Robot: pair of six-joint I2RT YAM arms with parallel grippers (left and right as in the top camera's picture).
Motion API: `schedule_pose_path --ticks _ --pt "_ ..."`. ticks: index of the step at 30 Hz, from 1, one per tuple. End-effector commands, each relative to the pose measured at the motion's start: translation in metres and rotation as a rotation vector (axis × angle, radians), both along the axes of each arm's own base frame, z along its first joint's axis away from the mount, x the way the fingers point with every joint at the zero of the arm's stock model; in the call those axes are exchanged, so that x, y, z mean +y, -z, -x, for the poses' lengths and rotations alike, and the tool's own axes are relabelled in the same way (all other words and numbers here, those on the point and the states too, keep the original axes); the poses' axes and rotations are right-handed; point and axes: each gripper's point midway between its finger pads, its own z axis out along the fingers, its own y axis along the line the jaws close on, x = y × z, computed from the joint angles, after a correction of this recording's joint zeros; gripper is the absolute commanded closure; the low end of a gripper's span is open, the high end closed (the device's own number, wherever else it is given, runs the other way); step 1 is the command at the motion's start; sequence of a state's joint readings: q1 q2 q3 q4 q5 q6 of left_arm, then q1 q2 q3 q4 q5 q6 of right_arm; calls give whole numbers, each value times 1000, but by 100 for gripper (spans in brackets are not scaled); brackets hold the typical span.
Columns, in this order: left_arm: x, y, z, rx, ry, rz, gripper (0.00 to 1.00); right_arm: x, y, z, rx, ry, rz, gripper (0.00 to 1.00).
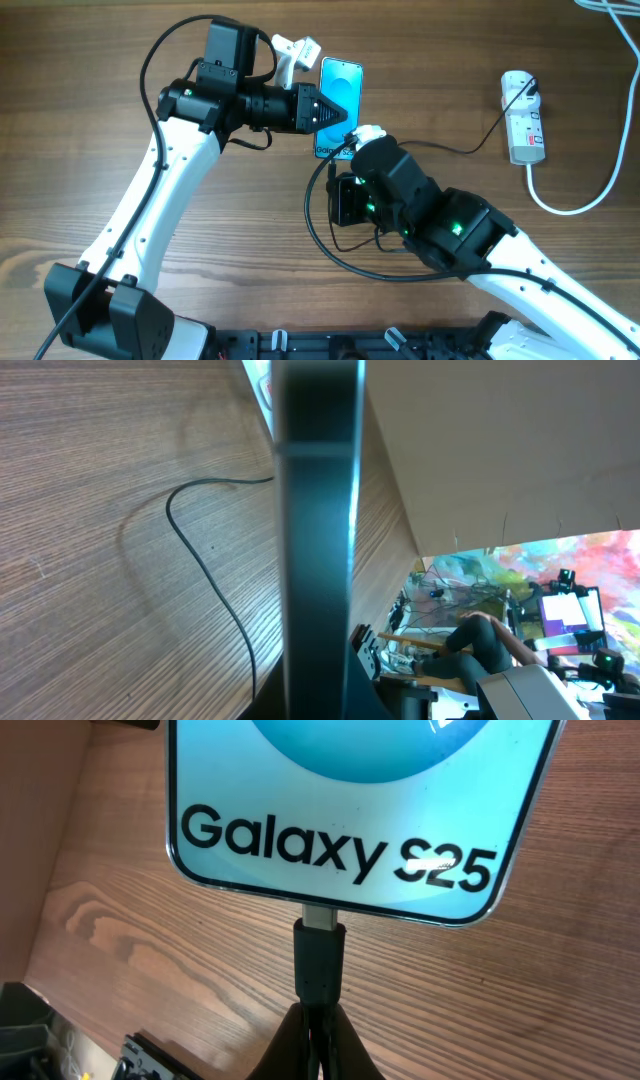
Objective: Plug charger to phone and switch on socket
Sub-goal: 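Push the USB-C plug up into the phone's bottom port with the right gripper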
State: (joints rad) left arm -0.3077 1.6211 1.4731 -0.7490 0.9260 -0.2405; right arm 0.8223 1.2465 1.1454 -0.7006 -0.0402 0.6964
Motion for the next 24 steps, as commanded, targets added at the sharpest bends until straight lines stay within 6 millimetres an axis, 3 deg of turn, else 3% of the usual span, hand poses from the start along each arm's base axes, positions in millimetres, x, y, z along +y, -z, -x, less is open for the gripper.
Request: schedule_pose_path --ticks 1,14,24 --pt "-4 -20 9 -45 62 64 96 0 -6 -7 -8 32 -17 96" --pt "-6 -23 13 -78 99 80 96 -2 -7 -10 2 58 -32 96" --pt "2 -9 6 -69 41 -3 96 -1 -21 -11 -21 52 -49 95"
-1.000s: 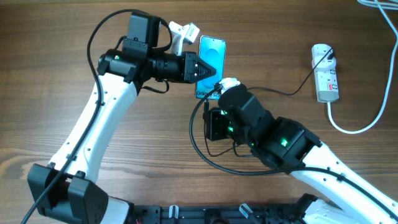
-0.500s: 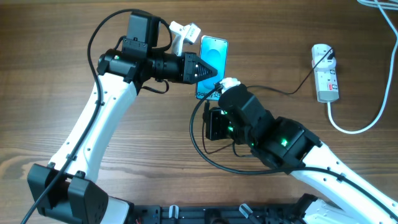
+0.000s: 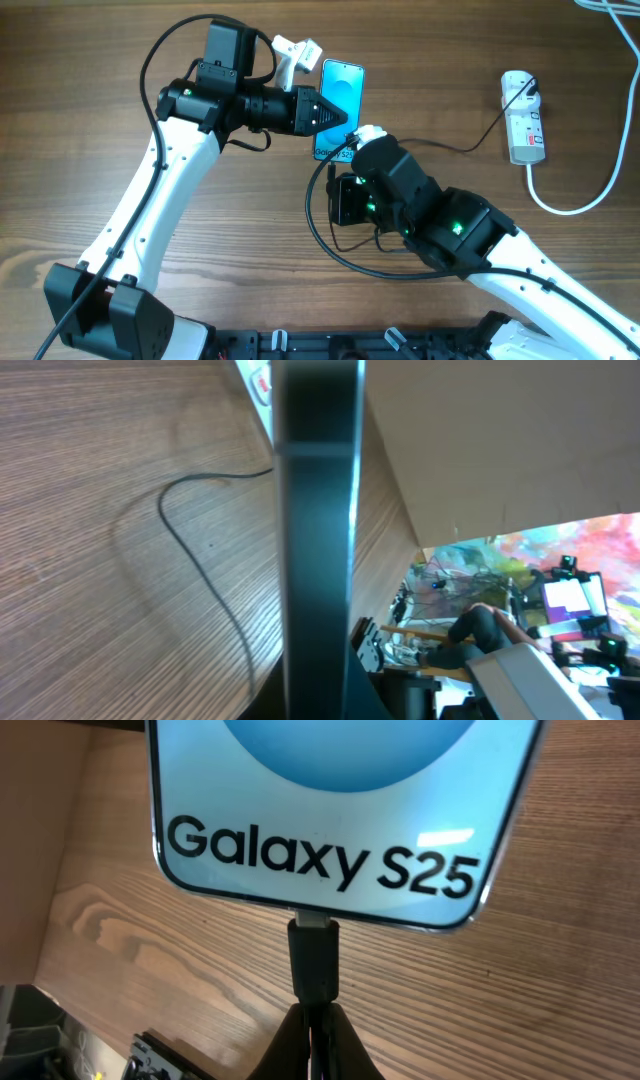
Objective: Plug charger to phone and switch on socket
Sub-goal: 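Push the USB-C plug up into the phone's bottom port with the right gripper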
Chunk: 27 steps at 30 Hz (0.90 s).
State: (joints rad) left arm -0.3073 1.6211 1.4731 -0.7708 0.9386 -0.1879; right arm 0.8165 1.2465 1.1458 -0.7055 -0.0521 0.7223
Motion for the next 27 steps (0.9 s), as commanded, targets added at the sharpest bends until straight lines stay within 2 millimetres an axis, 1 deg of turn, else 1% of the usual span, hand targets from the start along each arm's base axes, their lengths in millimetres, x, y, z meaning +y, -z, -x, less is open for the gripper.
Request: schedule_pose_path --ticks 1,13,27 --pt "1 -10 1 -47 9 0 96 -1 -21 -12 -44 37 -34 96" --pt "-3 -17 10 -21 47 52 96 2 -27 -17 -71 46 -51 96" --pt "-2 -16 11 -10 46 48 96 -8 -26 -26 -122 57 -1 95"
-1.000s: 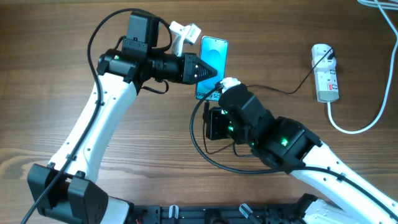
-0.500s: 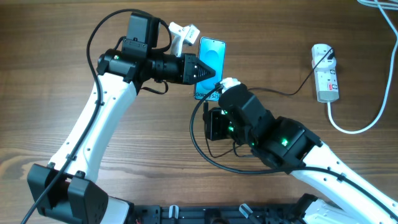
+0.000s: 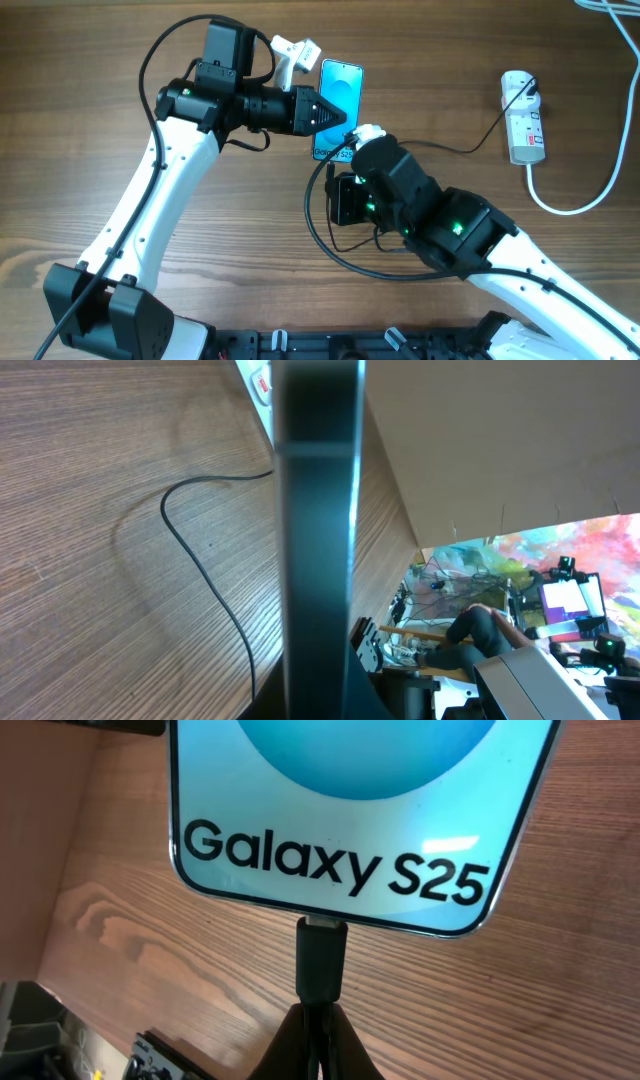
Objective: Plug charger to phone and switch on socket
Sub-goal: 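Push the USB-C plug up into the phone's bottom port with the right gripper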
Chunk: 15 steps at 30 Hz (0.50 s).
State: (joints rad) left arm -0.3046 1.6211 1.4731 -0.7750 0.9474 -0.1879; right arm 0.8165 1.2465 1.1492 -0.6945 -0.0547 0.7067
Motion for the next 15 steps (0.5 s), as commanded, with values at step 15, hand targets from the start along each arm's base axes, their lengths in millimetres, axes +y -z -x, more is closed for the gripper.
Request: schedule_pose_path --ticks 15 --pt "-2 -14 12 -9 45 40 96 -13 -37 -32 -151 75 6 96"
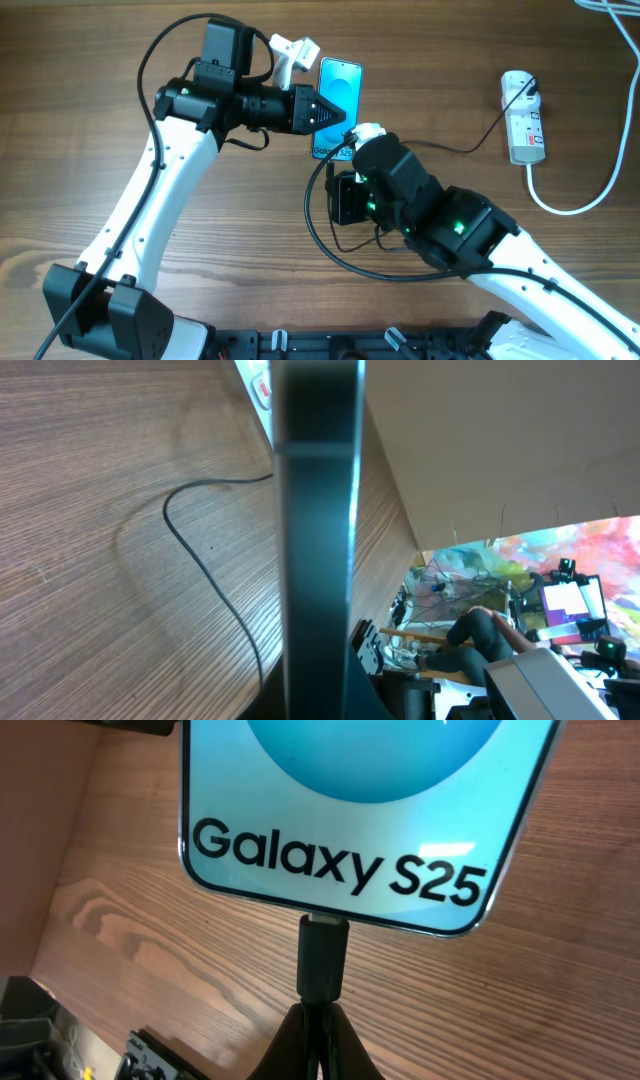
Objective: Plug charger to phone and switch on socket
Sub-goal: 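Push the USB-C plug up into the phone's bottom port with the right gripper, then lower the plugged-in phone flat onto the table with both grippers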
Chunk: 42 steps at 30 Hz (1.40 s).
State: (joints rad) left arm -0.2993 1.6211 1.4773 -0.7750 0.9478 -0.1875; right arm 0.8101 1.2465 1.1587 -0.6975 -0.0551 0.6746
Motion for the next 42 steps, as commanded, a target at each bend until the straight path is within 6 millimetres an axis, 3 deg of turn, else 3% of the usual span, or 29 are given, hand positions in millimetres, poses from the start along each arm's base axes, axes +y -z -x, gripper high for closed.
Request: schedule_pose_path --ticks 1,23,29,32,35,39,42 --pt "-4 -13 13 -4 50 38 96 -13 -33 -31 -132 94 -4 96" --pt "-5 -13 22 44 70 57 96 -14 -53 -51 -260 137 -9 93" --pt "-3 -9 18 35 49 30 96 -15 -51 -50 -250 136 -2 73" --pt "4 1 9 22 -8 -40 96 -15 -47 -46 -231 123 3 51" --pt "17 18 -6 42 -129 -150 96 -14 -42 -41 -201 109 4 16" --pt "37 36 -20 52 -253 -283 96 -15 -35 -34 -153 102 9 0" --pt "53 53 -24 63 -312 -385 96 -20 -27 -30 -122 104 38 0"
